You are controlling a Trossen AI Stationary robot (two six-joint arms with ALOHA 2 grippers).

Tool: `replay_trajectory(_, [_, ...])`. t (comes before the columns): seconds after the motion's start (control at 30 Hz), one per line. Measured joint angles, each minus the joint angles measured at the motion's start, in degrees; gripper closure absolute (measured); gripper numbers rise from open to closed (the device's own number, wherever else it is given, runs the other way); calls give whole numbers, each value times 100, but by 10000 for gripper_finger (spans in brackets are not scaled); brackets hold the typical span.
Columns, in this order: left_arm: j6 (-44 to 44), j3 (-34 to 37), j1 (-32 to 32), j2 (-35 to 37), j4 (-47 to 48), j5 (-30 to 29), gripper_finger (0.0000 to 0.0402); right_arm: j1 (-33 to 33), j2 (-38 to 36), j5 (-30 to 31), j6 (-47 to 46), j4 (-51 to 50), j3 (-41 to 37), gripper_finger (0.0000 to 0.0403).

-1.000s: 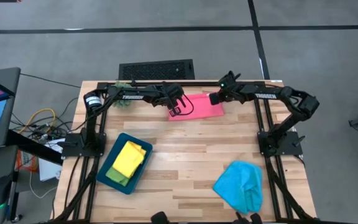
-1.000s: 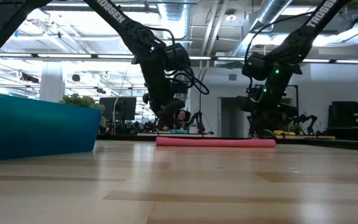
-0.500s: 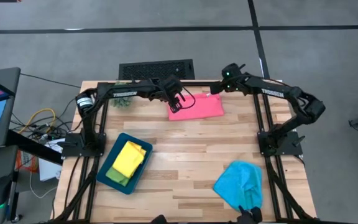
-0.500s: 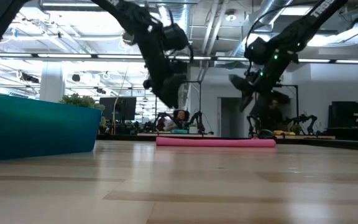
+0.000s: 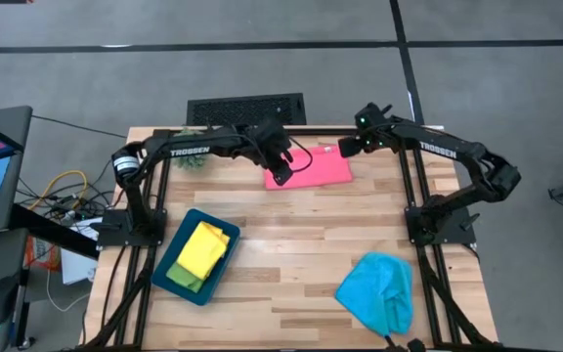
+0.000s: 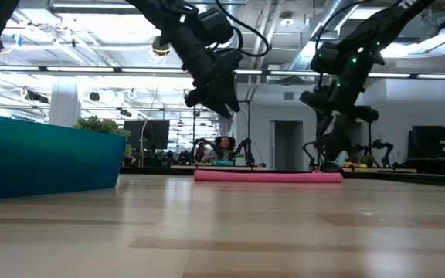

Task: Fold microfiber towels
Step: Fold the pink microfiber towel

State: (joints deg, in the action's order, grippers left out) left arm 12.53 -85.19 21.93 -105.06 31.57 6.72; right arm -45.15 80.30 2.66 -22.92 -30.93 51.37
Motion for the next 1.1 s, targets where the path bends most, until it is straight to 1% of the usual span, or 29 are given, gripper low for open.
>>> replay_trajectory(0.3, [63,0,-131,0,-131,-93,239,216,-307,-330,-67,-5,0,203])
replay_trajectory(0.5, [106,2,-235,0,-300,-97,239,275,-715,-231,-373,-5,0,203])
replay_trajectory(0.63, [59,6,-306,0,-765,-258,239,275,-729,-92,-686,-288,0,203])
replay_trajectory(0.73, [69,7,-320,0,-1231,-310,239,355,-536,-81,-989,-678,-13,203])
replay_trajectory(0.83, [70,7,-325,0,-1377,-316,239,552,-320,-87,-1098,-701,-183,203])
replay_trajectory(0.97, [40,7,-325,0,-1375,-438,239,740,24,-108,-1368,-211,-498,203])
replay_trajectory(1.1, [12,7,-310,0,-1375,-450,239,756,385,-110,-1467,223,-583,203])
